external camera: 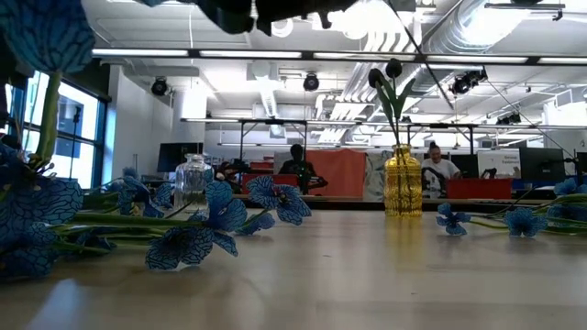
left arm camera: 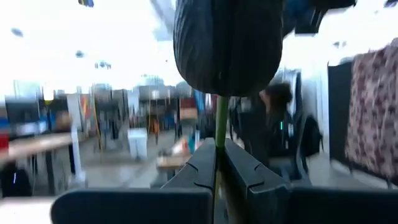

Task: Sort flowers into vase by color
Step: Put the black tulip flower into the yellow crystal vase

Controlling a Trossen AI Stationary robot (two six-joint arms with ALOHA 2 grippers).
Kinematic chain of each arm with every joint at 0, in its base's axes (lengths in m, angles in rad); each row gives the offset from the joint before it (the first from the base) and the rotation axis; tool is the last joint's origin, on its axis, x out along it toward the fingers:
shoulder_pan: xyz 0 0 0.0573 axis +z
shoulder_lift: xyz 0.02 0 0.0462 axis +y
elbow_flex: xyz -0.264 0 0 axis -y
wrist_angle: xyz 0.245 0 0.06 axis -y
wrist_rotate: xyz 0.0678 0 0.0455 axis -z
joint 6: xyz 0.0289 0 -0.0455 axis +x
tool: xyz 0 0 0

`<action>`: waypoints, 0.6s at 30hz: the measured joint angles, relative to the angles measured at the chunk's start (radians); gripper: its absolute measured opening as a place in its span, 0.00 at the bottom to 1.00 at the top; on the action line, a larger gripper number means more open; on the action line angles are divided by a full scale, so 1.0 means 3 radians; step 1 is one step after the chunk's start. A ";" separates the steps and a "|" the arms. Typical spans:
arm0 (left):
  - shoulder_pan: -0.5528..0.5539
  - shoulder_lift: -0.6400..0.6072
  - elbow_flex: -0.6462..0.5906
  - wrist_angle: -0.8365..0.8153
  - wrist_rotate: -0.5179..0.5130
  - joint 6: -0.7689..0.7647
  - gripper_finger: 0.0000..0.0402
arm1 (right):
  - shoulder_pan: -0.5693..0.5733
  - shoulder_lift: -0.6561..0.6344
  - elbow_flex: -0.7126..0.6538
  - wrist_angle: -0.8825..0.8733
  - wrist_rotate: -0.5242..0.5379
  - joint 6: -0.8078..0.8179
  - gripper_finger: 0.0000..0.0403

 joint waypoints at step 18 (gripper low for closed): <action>0.0329 0.0201 0.1081 -0.1880 -0.0279 0.0159 0.00 | 0.0000 -0.0064 0.0001 -0.0099 -0.0001 0.0172 0.60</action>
